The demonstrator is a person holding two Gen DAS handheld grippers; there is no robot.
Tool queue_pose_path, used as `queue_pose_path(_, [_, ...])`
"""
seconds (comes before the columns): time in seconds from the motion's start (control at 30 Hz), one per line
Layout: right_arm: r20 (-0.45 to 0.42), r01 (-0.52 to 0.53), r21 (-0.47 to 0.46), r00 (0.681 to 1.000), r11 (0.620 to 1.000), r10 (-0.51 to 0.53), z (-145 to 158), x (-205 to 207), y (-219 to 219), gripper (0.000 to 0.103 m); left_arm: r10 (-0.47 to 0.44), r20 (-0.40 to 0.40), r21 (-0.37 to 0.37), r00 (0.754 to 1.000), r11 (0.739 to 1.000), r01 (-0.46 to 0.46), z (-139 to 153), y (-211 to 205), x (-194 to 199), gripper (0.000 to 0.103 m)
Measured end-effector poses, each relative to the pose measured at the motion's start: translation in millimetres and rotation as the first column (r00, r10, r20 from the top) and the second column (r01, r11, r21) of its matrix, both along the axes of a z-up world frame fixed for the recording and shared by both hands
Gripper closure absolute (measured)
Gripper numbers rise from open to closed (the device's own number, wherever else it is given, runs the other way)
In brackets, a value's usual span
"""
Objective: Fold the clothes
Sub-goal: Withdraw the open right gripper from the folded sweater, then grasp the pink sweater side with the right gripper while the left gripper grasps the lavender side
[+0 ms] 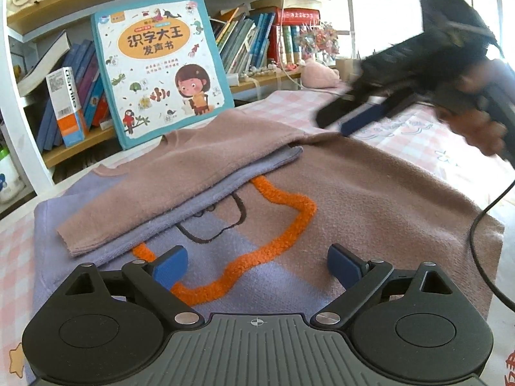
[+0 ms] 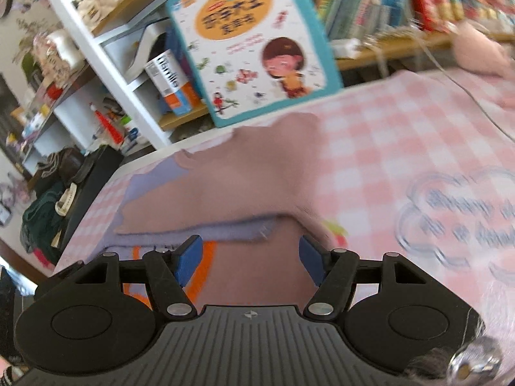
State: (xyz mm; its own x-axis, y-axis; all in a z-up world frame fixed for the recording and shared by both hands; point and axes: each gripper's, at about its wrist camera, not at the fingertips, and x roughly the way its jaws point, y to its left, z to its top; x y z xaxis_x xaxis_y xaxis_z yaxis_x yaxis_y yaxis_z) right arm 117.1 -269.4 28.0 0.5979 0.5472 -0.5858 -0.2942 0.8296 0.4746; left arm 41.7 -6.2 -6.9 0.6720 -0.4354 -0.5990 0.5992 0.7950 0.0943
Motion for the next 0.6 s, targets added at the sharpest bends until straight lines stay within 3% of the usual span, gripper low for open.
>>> queue_pose_path(0.33, [-0.024, 0.019, 0.004, 1.0, 1.0, -0.019, -13.4, -54.3, -34.6, 0.039, 0.169, -0.027, -0.041, 0.985, 0.985, -0.17, 8.7, 32.5, -14.2, 0.007])
queue_pose_path(0.6, [-0.021, 0.004, 0.035, 1.0, 0.999, -0.003, -25.5, -82.2, -35.6, 0.041, 0.364, -0.037, -0.082, 0.931, 0.927, -0.366, 26.7, 86.2, -48.6, 0.008])
